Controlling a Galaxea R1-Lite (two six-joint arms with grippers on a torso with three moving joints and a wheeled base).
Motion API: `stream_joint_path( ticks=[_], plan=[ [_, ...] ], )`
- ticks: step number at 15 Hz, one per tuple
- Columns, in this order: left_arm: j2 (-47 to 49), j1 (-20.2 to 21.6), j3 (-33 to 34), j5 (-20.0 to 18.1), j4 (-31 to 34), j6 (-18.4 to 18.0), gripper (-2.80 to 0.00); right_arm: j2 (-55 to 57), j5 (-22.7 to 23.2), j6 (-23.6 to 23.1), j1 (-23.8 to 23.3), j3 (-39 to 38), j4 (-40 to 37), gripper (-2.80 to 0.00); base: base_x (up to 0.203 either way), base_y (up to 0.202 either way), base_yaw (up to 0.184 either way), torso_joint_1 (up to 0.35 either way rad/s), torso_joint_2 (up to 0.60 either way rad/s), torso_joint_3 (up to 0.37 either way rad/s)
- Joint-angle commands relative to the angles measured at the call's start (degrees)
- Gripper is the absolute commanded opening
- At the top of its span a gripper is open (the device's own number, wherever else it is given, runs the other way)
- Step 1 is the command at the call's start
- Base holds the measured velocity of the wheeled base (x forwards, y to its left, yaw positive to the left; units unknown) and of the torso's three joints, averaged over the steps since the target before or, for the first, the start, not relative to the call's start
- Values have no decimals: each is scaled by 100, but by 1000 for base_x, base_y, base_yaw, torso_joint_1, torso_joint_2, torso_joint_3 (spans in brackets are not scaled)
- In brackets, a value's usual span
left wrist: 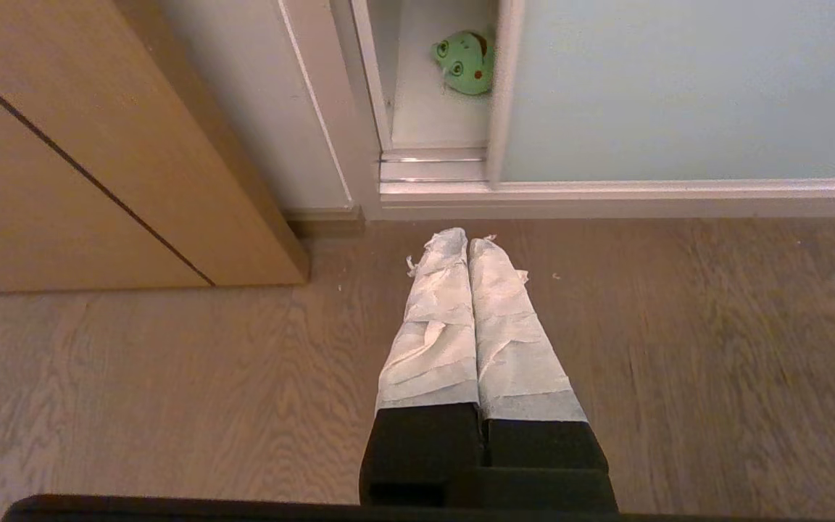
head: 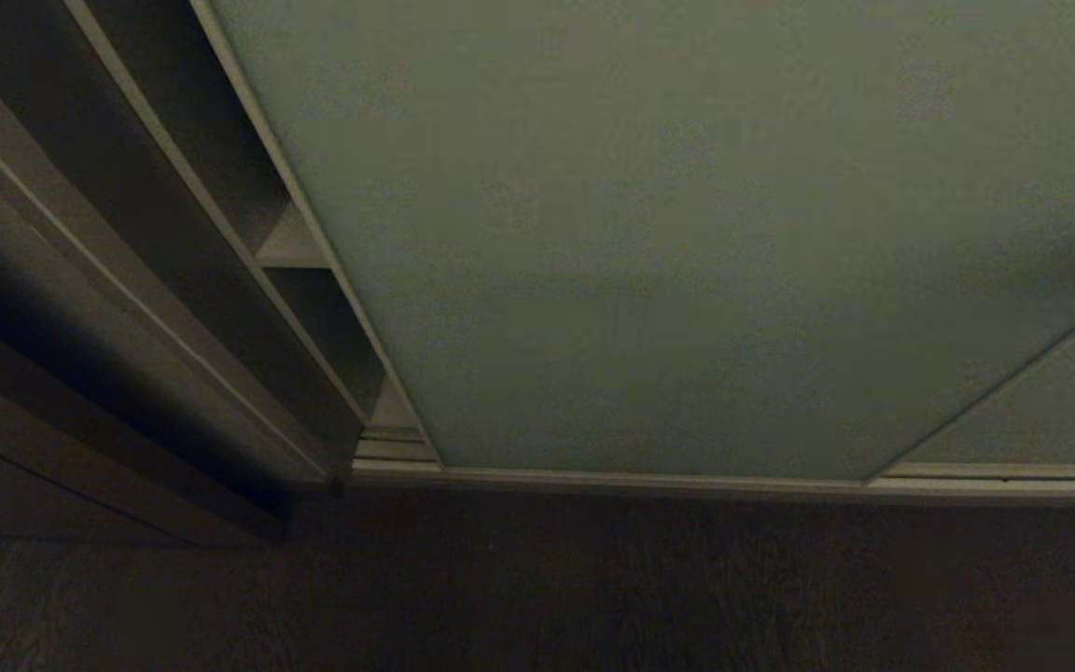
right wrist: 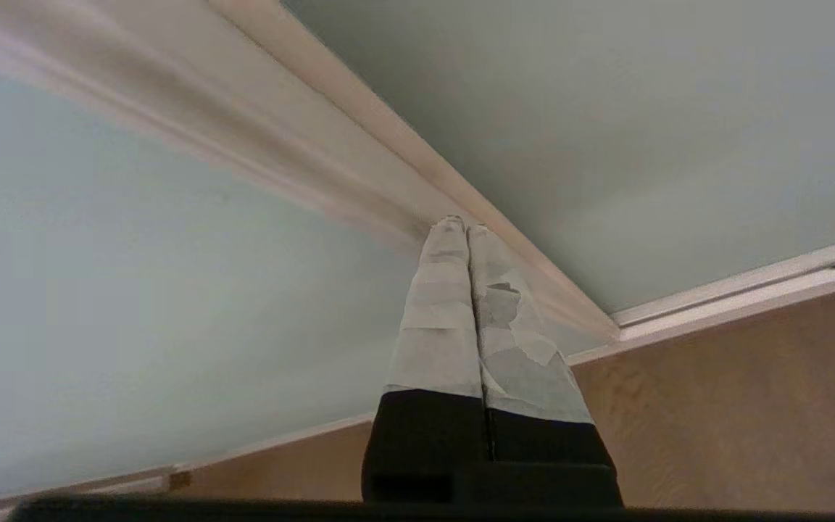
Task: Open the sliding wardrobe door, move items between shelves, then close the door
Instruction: Close the door
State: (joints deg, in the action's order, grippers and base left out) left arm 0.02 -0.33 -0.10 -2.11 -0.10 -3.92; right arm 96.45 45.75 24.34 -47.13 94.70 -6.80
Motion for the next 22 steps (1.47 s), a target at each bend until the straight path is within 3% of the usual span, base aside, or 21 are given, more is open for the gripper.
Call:
stream_joint_path(
  ticks=[1, 10, 14, 18, 22],
  plan=[
    [-2, -2, 1, 0, 1, -3, -280, -353, 21, 16, 49, -227, -5, -280, 0, 0, 0, 0, 0, 0],
    [-2, 7, 1, 0, 1, -3, -280, -962, 145, -17, 415, -843, 12, -280, 0, 0, 0, 0, 0, 0],
    [-2, -2, 1, 0, 1, -3, -280, -1059, 217, 8, 160, -841, 0, -280, 0, 0, 0, 0, 0, 0],
    [-2, -2, 1, 0, 1, -3, -280, -979, 674, -48, -91, -824, 3, -280, 0, 0, 0, 0, 0, 0],
    [-2, 6, 1, 0, 1, -3, -280, -482, 571, -57, 420, -653, 1, -280, 0, 0, 0, 0, 0, 0]
  ],
)
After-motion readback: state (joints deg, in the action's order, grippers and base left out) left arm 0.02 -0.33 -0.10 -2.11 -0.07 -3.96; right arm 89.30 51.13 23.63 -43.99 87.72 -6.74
